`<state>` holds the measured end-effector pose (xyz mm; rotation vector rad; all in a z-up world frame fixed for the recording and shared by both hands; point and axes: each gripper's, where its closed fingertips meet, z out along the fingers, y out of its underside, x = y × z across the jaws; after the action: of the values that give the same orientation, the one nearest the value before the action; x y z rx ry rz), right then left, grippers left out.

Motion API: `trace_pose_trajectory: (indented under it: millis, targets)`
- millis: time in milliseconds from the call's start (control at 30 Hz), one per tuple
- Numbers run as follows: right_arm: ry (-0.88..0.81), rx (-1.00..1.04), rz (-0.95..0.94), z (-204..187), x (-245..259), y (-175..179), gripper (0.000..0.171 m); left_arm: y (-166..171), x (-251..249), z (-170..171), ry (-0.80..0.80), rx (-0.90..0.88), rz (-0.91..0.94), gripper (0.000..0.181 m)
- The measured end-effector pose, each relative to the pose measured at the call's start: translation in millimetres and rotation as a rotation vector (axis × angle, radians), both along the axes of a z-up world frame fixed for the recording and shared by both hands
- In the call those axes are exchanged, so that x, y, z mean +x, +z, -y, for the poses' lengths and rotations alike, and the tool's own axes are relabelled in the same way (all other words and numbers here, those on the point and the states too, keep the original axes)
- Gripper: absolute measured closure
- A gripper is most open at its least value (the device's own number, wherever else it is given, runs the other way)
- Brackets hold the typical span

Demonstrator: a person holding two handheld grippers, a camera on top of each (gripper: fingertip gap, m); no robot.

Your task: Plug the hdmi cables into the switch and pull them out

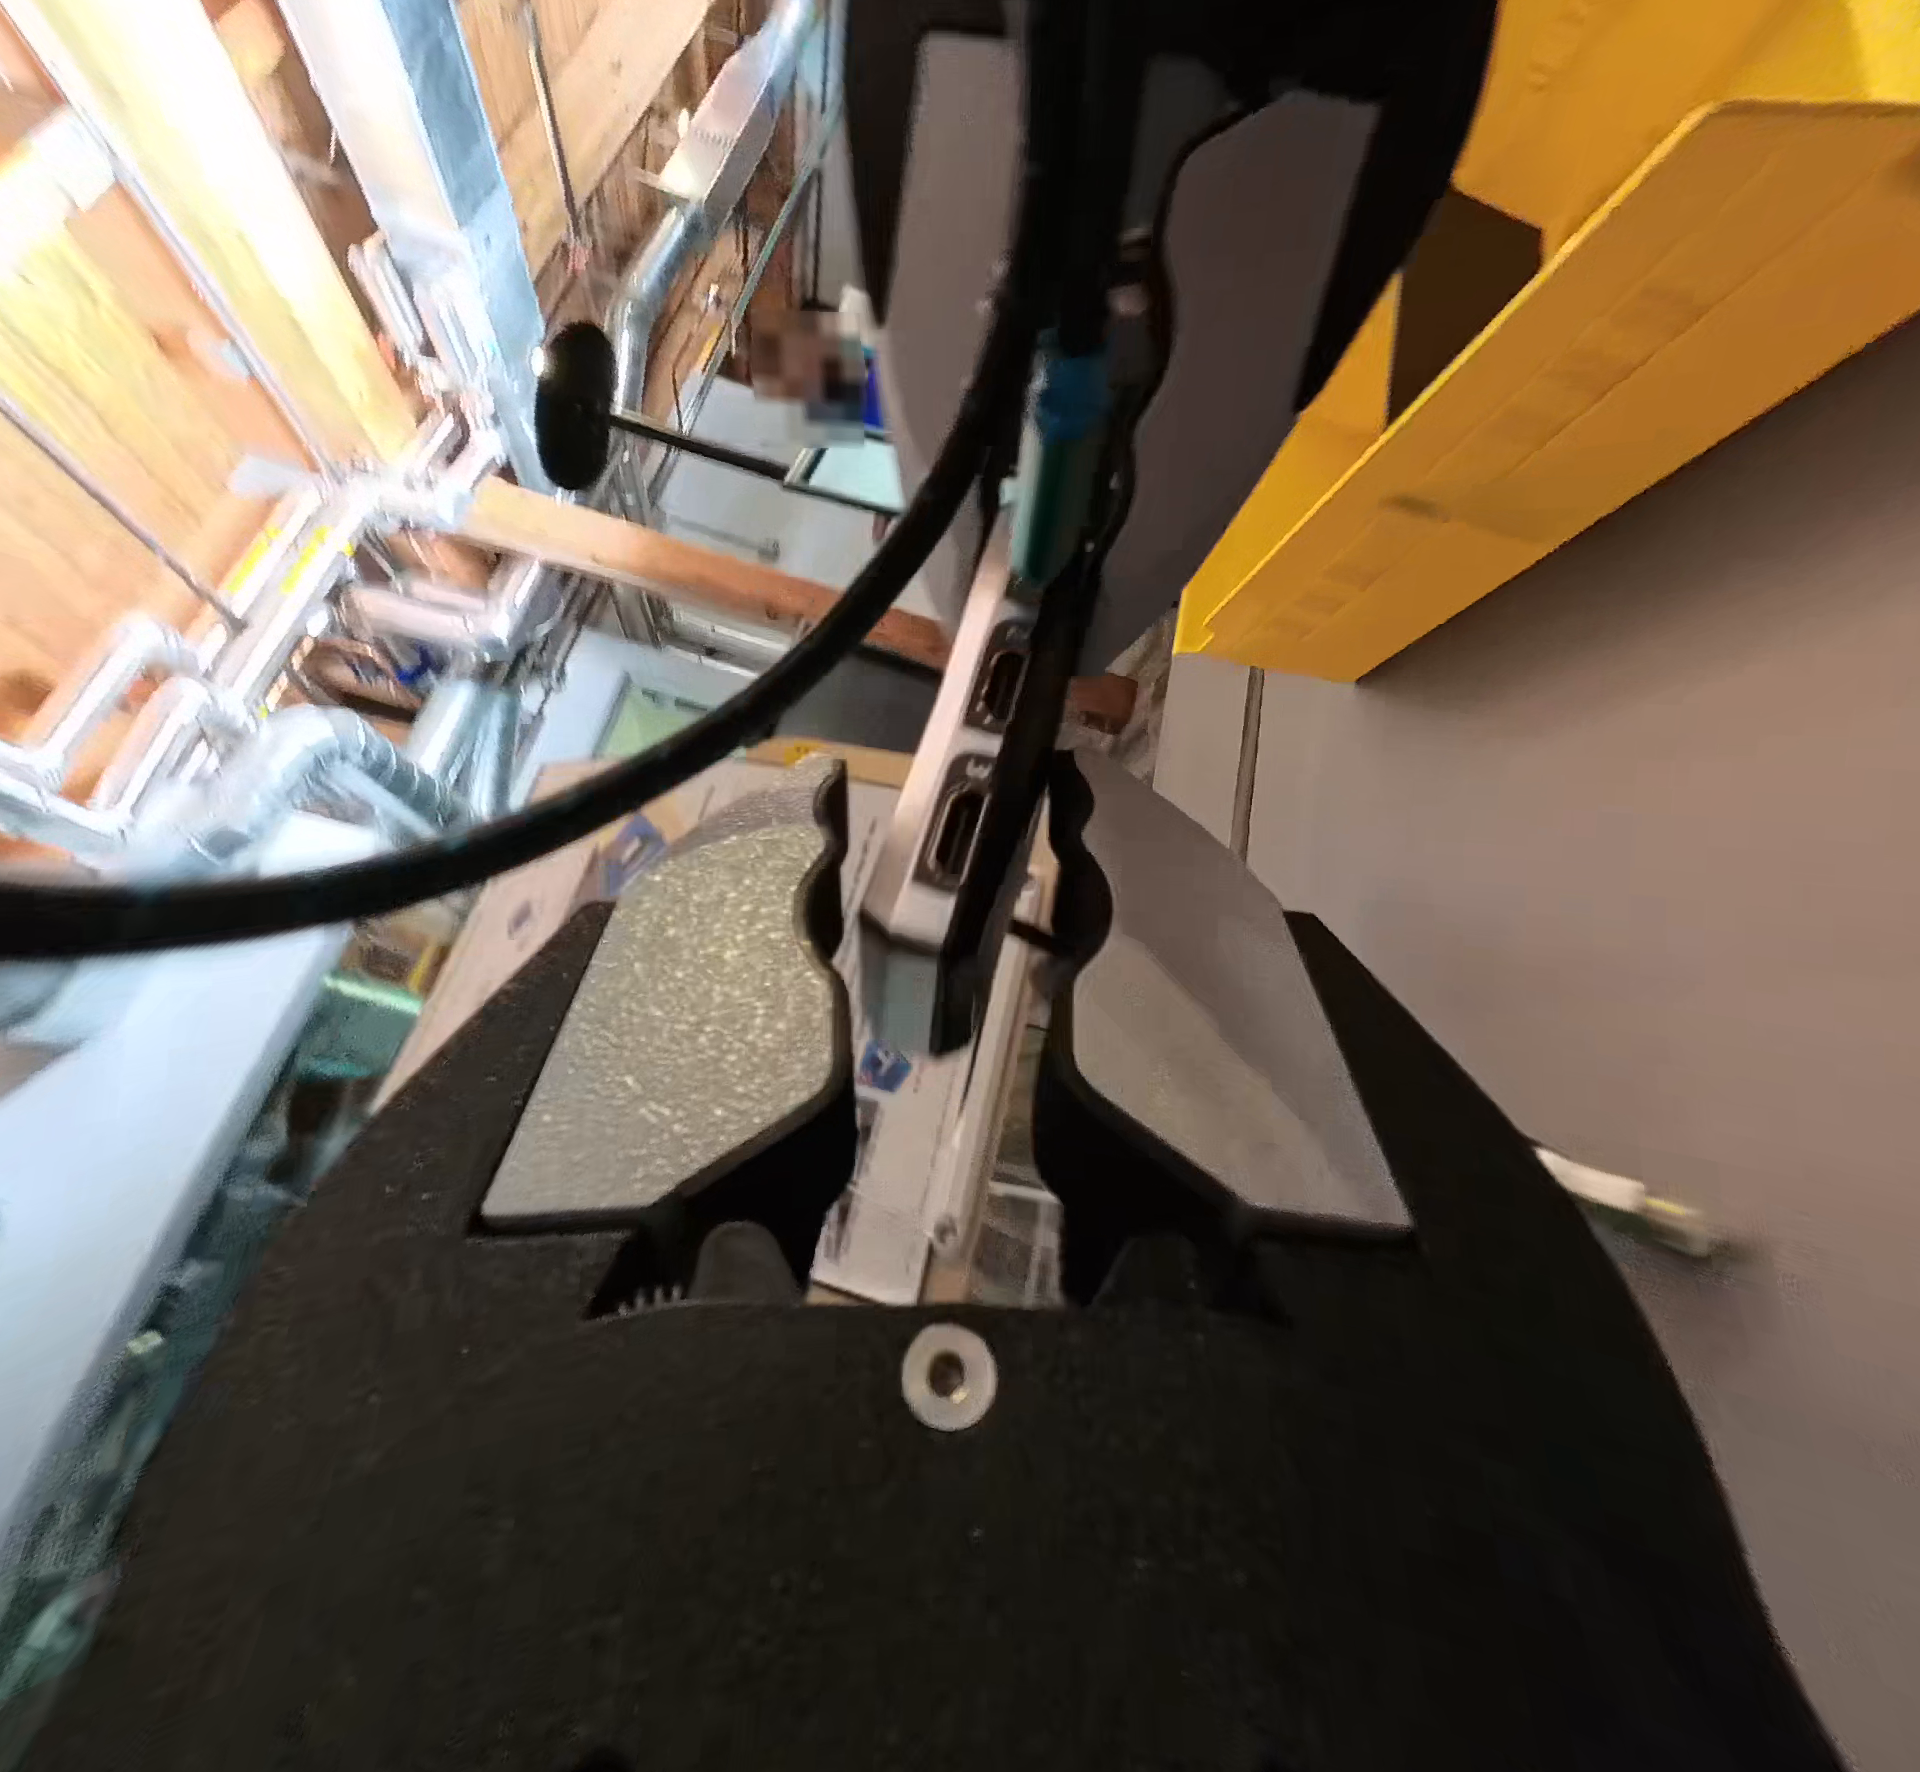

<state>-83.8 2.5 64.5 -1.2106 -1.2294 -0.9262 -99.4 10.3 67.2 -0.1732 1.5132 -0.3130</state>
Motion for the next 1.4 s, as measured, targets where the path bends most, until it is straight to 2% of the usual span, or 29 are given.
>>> trace_pose_trajectory:
  millis: [133,200,333,433,567,700,833,1067,1200,1400]
  targets:
    - [-0.070,0.127,0.030,-0.8,19.3,14.7,0.152,11.7,-6.8,-23.9,0.028,-0.202,-0.051,0.143]
    - [-0.095,0.203,0.069,1.2,23.8,22.9,0.152,9.6,-10.2,-33.1,-0.001,-0.406,-0.157,0.142]
    - [-0.124,0.301,0.124,2.9,28.3,30.3,0.152,19.1,-14.7,-31.4,-0.214,-0.933,-0.317,0.119]
    - [-0.106,0.306,0.149,1.4,24.6,26.2,0.152,20.2,-10.7,-24.8,-0.305,-1.113,-0.382,0.098]
    - [-0.068,0.291,0.176,-1.9,13.2,17.5,0.152,14.2,1.3,-15.8,-0.337,-1.112,-0.353,0.098]
    - [-0.055,0.286,0.202,-5.4,6.1,11.5,0.152,8.6,5.2,-7.7,-0.345,-1.043,-0.329,0.121]
    - [-0.079,0.290,0.209,-9.1,13.5,9.1,0.152,5.1,10.3,-11.9,-0.259,-0.996,-0.319,0.126]
    - [-0.113,0.349,0.168,-10.9,21.7,18.0,0.150,12.1,14.0,-11.8,-0.213,-0.930,-0.202,0.126]
    - [-0.114,0.414,0.159,-8.3,20.1,27.0,0.139,16.4,12.0,-11.3,-0.203,-0.910,-0.182,0.127]
    - [-0.128,0.433,0.152,-8.8,22.5,29.8,0.138,20.3,11.5,-10.9,-0.178,-0.839,-0.112,0.127]
